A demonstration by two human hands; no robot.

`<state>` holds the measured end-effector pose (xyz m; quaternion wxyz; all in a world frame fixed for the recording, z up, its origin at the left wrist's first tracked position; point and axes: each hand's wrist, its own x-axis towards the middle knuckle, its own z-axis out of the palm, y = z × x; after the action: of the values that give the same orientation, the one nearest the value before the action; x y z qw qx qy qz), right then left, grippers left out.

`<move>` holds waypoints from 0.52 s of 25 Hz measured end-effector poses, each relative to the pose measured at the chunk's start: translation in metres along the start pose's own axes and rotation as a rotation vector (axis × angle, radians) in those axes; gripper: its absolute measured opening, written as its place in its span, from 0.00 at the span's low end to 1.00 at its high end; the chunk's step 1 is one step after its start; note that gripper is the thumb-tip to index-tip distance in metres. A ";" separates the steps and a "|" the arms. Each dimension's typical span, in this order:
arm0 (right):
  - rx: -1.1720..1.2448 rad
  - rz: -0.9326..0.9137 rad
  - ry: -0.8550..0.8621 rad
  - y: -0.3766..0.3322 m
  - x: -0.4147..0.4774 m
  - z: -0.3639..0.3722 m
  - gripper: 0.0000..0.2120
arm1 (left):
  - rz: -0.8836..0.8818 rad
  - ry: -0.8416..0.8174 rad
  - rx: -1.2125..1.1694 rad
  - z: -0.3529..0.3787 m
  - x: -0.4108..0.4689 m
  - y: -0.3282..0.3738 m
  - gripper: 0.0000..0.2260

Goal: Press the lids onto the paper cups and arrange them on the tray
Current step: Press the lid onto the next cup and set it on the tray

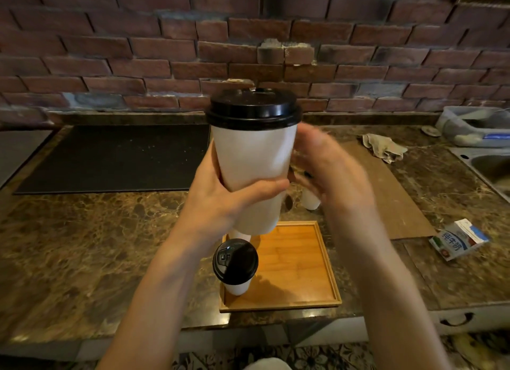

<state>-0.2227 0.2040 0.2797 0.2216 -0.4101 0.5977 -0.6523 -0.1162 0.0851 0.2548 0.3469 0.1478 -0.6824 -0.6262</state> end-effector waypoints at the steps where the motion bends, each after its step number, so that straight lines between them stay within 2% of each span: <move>1: 0.007 0.047 -0.080 0.005 -0.004 0.004 0.26 | -0.013 -0.003 -0.011 0.000 -0.001 -0.002 0.32; 4: -0.009 0.159 -0.165 0.014 -0.007 0.013 0.28 | -0.042 0.003 0.003 0.003 -0.002 -0.007 0.36; 7: -0.097 0.174 -0.087 0.018 -0.005 0.020 0.35 | -0.031 -0.028 0.043 0.007 -0.003 -0.012 0.40; 10: -0.126 0.167 -0.027 0.018 0.000 0.021 0.36 | -0.050 -0.036 0.060 0.010 -0.005 -0.013 0.42; 13: -0.153 0.175 -0.031 0.016 0.004 0.017 0.38 | -0.070 -0.114 0.041 0.009 -0.007 -0.015 0.42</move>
<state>-0.2139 0.1877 0.2648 0.2548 -0.3820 0.6757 -0.5767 -0.1201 0.0935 0.2387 0.2821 0.1429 -0.7083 -0.6311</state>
